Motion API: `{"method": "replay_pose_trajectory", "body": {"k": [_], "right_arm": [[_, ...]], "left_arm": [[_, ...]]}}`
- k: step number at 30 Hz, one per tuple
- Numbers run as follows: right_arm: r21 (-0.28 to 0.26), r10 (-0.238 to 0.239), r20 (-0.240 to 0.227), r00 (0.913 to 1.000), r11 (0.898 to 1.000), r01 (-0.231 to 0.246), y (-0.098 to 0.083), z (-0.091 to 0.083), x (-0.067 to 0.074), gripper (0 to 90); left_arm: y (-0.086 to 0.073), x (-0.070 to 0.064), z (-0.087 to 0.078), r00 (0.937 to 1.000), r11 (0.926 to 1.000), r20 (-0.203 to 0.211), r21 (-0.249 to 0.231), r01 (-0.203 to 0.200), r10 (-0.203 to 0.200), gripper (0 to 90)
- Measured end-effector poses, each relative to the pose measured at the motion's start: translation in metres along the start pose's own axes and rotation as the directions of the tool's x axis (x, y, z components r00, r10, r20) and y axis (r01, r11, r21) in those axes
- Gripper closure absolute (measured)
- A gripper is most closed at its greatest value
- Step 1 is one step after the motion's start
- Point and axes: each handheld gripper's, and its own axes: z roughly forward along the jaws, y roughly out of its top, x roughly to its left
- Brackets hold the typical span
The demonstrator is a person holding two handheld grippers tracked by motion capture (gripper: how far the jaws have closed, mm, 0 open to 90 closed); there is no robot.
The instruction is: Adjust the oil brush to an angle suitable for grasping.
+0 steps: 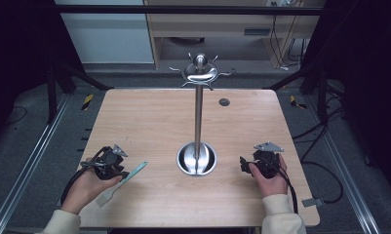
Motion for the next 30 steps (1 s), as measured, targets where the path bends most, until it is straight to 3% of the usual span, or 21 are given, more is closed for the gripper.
{"method": "replay_pose_trajectory", "body": {"k": [8,12,30], "right_arm": [[-0.002,0.002,-0.004,1.0000,1.000,-0.002,0.000,-0.001,0.000,15.1],[0.003,0.003,-0.007,1.0000,1.000,-0.003,-0.001,0.000,0.000,15.1],[0.006,0.001,-0.013,0.9999,1.000,-0.001,-0.001,0.000,0.000,15.1]], "left_arm": [[0.000,-0.003,0.008,0.9991,0.9938,0.034,0.107,-0.028,0.025,68.1],[-0.002,-0.003,0.016,0.9986,0.9882,0.018,0.144,-0.052,0.050,68.2],[-0.009,0.004,0.026,0.9985,0.9847,0.054,0.173,-0.022,0.013,75.6]]}}
